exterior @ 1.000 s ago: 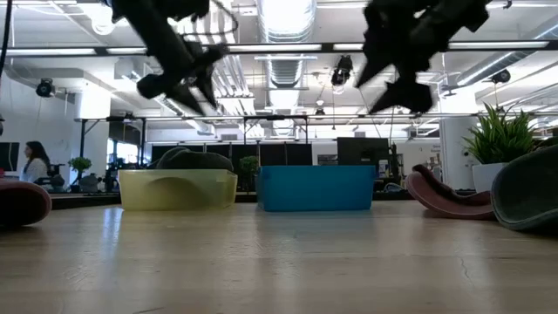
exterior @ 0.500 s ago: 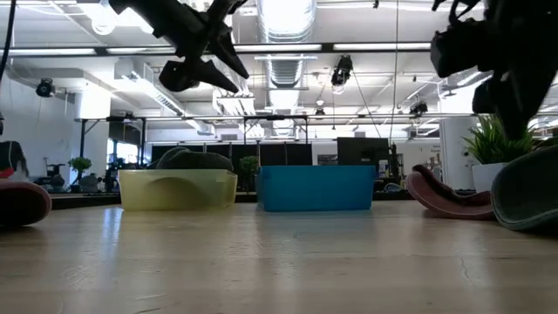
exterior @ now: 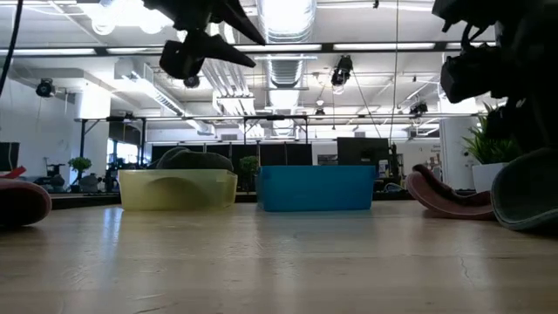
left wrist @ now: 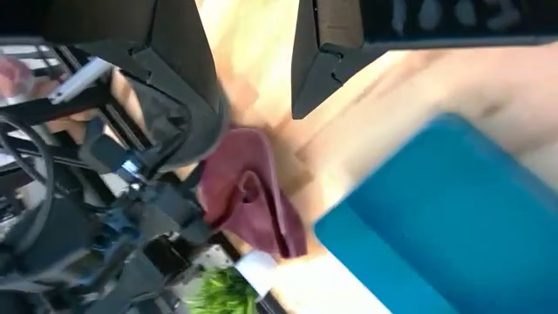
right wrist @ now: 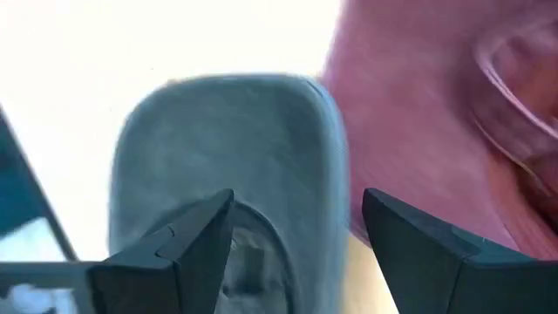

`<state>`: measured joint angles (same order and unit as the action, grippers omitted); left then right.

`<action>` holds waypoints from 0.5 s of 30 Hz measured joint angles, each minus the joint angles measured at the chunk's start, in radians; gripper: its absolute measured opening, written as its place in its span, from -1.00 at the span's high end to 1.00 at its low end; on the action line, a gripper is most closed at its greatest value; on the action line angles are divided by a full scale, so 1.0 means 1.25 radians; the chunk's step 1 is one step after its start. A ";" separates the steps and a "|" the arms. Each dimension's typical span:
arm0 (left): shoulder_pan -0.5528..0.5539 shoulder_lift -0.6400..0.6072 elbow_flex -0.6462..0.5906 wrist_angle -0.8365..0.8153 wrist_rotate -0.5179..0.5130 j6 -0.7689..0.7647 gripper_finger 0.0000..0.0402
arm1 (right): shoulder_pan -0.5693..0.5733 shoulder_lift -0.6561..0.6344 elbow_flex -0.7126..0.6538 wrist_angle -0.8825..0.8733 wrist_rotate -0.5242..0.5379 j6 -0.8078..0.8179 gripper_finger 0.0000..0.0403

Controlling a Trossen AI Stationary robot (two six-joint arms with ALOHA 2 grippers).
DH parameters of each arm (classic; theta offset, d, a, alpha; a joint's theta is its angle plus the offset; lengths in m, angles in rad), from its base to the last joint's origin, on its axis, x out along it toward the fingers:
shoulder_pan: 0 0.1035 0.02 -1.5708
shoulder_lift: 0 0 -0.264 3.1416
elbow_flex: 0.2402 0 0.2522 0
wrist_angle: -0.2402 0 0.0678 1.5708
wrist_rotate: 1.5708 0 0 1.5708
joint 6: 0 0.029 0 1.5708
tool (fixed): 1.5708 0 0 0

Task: Pick & Place hat
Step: Put the black cap black into the yellow bin

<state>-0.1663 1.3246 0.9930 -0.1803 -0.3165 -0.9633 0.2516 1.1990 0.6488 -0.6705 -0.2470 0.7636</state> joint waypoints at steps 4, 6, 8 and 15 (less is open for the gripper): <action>-0.064 0.021 0.000 -0.001 -0.026 -0.043 0.31 | 0.000 0.015 -0.015 0.017 -0.012 -0.010 -0.24; -0.096 0.031 -0.001 -0.001 -0.042 -0.066 0.31 | 0.000 0.020 -0.023 0.022 -0.014 -0.016 -0.23; -0.126 0.039 -0.001 -0.004 -0.059 -0.084 0.31 | 0.000 0.025 -0.026 0.035 -0.016 -0.031 -0.19; -0.188 0.056 -0.001 -0.016 -0.091 -0.153 0.31 | -0.001 0.055 -0.029 0.089 -0.103 -0.060 0.31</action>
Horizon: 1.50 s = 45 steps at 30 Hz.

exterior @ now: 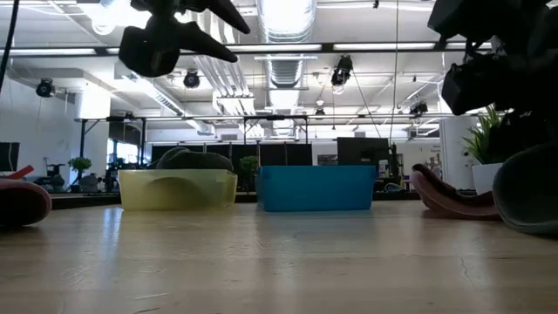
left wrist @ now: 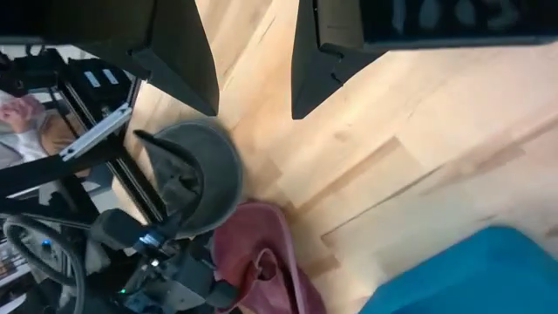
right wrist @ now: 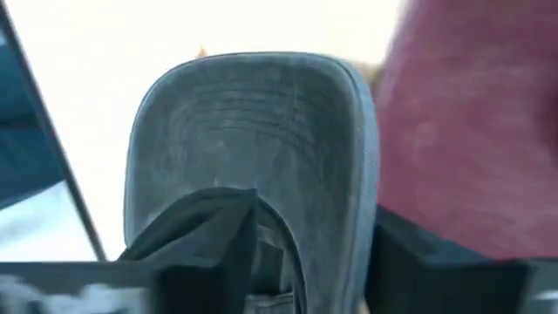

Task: Pick & Place hat
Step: Put the black cap black into the yellow bin

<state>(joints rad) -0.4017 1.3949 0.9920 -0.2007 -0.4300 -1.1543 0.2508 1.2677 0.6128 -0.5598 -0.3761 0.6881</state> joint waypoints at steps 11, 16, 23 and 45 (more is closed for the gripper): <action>-0.039 -0.043 0.002 -0.038 -0.052 -0.087 0.31 | 0.000 -0.030 0.064 -0.007 -0.057 -0.039 0.93; -0.051 -0.115 0.002 -0.058 -0.162 -0.145 0.31 | -0.009 -0.053 0.141 -0.003 -0.057 -0.049 0.93; -0.084 -0.283 0.002 -0.067 -0.376 -0.045 0.31 | -0.036 -0.050 0.264 0.065 0.112 -0.136 0.93; -0.083 -0.654 0.005 -0.068 -0.543 0.277 0.31 | -0.275 0.421 0.744 0.416 0.343 -0.491 0.94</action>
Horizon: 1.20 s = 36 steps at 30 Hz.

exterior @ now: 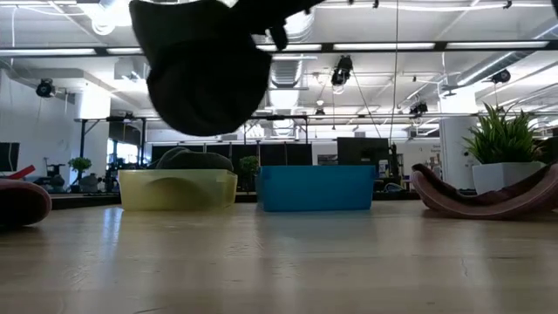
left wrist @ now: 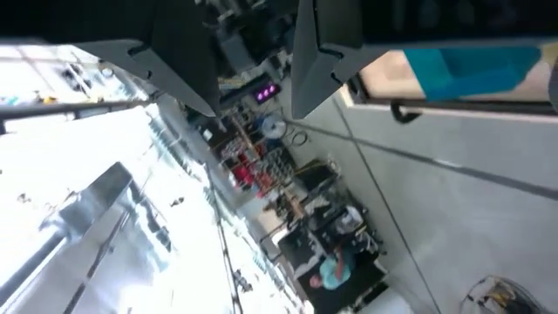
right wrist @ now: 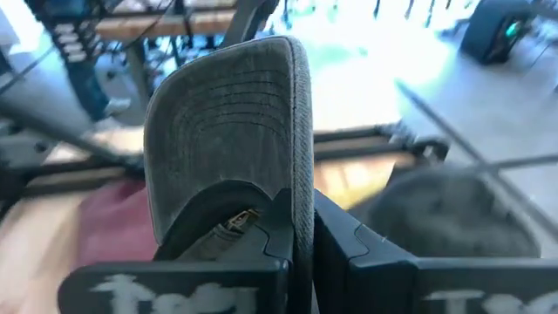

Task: Pick & Place hat
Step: Put the black cap black into the yellow bin

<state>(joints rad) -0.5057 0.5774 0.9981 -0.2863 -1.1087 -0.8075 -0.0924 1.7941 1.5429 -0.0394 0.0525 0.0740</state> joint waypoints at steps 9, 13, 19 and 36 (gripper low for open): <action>0.000 -0.020 -0.001 -0.002 0.011 0.080 0.31 | -0.097 0.166 0.173 0.164 0.001 -0.181 0.94; -0.001 -0.025 0.000 -0.002 0.013 0.130 0.31 | -0.129 0.276 0.286 0.144 -0.048 -0.251 0.94; 0.000 -0.049 -0.001 0.003 0.011 0.171 0.31 | -0.142 0.428 0.431 0.130 -0.047 -0.425 0.94; -0.001 -0.068 -0.001 -0.018 -0.012 0.207 0.31 | -0.133 0.470 0.367 0.116 0.035 -0.759 0.94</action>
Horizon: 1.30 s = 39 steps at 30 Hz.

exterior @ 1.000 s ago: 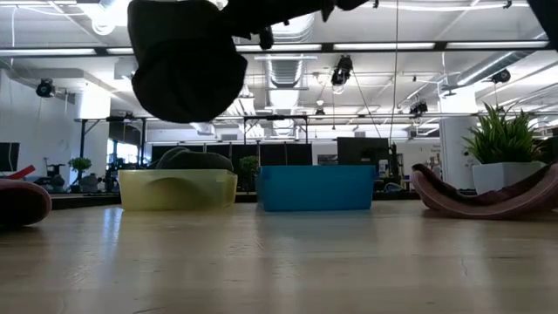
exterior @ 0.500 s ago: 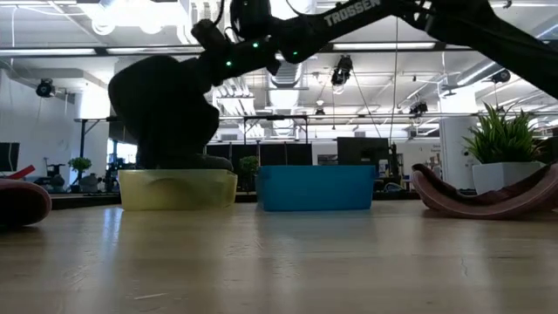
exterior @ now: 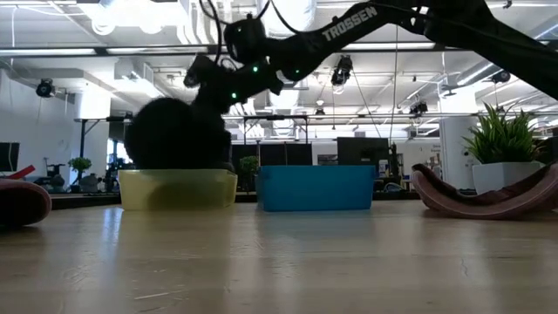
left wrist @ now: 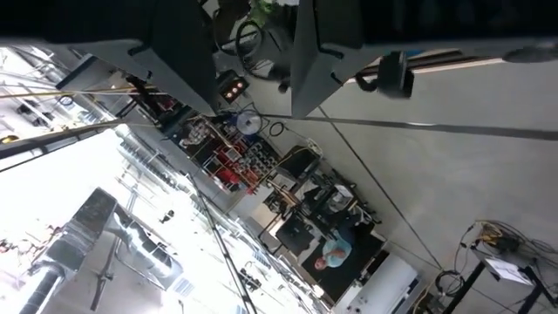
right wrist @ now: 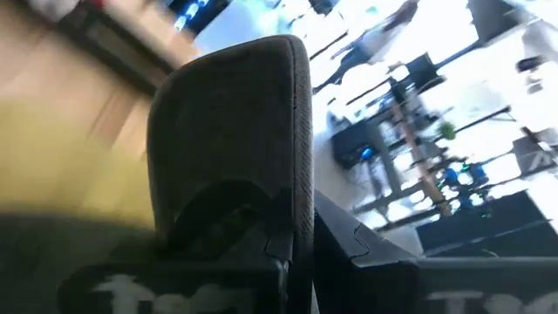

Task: Pick & Place hat
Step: Put the black cap black into the yellow bin

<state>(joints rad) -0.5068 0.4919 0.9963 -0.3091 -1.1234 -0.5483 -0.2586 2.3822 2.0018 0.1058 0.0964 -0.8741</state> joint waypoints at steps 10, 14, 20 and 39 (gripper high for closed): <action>0.000 0.000 -0.002 -0.003 -0.023 -0.006 0.31 | 0.036 -0.054 -0.121 -0.048 0.072 -0.094 0.63; 0.000 0.000 -0.002 -0.003 -0.024 -0.012 0.31 | 0.041 -0.084 -0.172 -0.076 0.069 -0.086 0.42; 0.000 0.001 -0.002 -0.005 -0.032 -0.022 0.31 | 0.046 -0.109 -0.235 -0.128 0.069 -0.081 0.13; 0.001 0.016 -0.071 -0.027 -0.041 -0.155 0.31 | 0.104 -0.152 -0.255 -0.233 0.094 0.020 -0.05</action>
<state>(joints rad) -0.5060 0.5121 0.9075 -0.3430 -1.1741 -0.7426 -0.1283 2.1925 1.6825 -0.1849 0.2136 -0.8486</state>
